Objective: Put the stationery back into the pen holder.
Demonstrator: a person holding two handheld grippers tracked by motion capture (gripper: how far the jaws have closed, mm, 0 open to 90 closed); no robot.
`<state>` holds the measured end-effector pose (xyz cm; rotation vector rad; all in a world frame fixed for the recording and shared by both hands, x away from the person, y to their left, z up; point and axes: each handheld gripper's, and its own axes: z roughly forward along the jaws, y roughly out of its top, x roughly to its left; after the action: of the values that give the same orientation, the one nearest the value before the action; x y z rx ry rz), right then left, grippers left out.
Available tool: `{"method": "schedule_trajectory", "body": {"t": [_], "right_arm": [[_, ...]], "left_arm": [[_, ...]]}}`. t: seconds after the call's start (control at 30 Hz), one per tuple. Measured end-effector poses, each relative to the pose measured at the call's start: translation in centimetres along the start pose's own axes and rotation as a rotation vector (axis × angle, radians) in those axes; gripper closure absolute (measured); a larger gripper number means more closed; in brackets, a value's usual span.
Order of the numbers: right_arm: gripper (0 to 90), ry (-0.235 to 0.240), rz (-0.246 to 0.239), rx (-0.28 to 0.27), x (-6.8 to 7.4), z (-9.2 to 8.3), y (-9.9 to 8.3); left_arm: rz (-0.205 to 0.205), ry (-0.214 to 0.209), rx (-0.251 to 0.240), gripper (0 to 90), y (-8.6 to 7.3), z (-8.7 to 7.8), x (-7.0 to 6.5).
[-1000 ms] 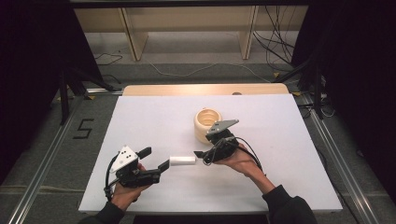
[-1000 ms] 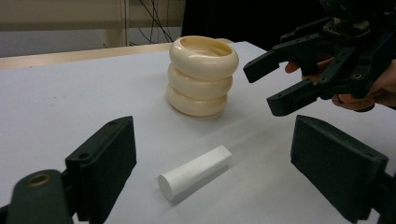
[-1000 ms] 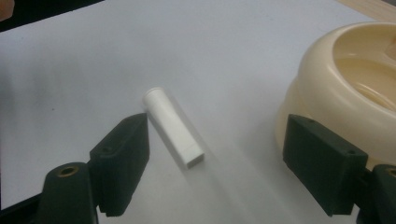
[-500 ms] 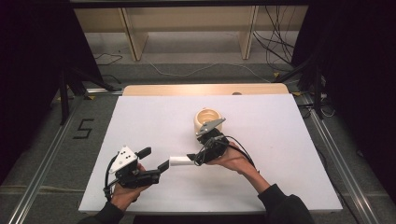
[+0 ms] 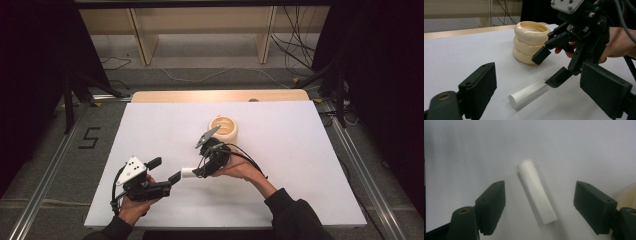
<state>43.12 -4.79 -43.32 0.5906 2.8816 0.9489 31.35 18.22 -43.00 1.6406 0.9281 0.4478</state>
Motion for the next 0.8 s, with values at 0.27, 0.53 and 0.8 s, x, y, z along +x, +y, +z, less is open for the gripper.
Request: {"method": "schedule_trajectory", "body": {"t": [0.27, 0.53, 0.8], "right_arm": [[29.1, -0.009, -0.035, 0.066, -0.1, 1.2, 0.5], [35.5, 0.015, -0.065, 0.120, 0.0, 2.7, 1.0], [44.3, 0.023, -0.111, 0.172, 0.3, 3.7, 1.7]], "left_arm": [[-0.004, 0.003, -0.007, 12.4, 0.0, 0.0, 0.0], [-0.004, 0.006, -0.018, 11.8, 0.1, -0.2, 0.1], [-0.019, 0.022, -0.033, 11.6, 0.2, -0.5, 0.6]]}}
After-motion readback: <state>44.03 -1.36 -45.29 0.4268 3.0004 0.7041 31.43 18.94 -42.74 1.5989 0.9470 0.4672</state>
